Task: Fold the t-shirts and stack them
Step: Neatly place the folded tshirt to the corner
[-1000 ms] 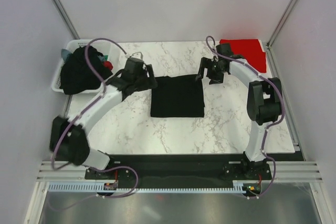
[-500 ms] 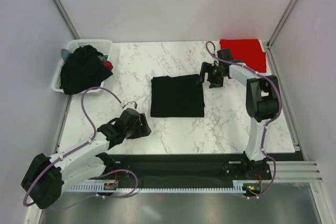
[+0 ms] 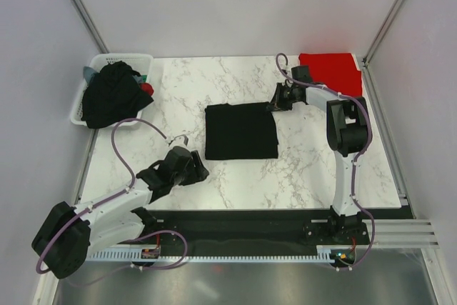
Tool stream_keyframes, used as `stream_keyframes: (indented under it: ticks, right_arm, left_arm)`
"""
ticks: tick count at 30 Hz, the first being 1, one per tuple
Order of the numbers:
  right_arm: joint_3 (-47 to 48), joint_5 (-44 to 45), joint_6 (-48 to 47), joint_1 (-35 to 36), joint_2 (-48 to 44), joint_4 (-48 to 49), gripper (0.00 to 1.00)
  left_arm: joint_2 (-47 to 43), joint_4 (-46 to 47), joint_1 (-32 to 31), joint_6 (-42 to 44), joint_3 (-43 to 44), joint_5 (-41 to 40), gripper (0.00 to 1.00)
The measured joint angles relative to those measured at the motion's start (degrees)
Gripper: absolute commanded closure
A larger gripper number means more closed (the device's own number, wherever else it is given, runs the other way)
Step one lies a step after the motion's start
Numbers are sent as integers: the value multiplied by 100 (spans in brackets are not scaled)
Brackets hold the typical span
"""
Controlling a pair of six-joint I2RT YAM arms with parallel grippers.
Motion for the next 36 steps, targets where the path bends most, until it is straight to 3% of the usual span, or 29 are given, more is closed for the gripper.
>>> stream_keyframes:
  ticks: [8, 19, 26, 36]
  right_arm:
    - [-15, -103, -55, 7, 9, 98, 100]
    - [420, 2048, -595, 74, -704, -1091, 100]
    - [990, 3268, -1010, 74, -1213, -1421, 100]
    - [1873, 4415, -1405, 52, -1432, -1637, 100]
  left_arm:
    - [-350, 302, 0, -61, -269, -4, 37]
    - [-1010, 595, 127, -184, -710, 13, 37]
    - [-1727, 691, 573, -365, -1132, 70, 36]
    - [-1523, 717, 855, -450, -1200, 229, 36]
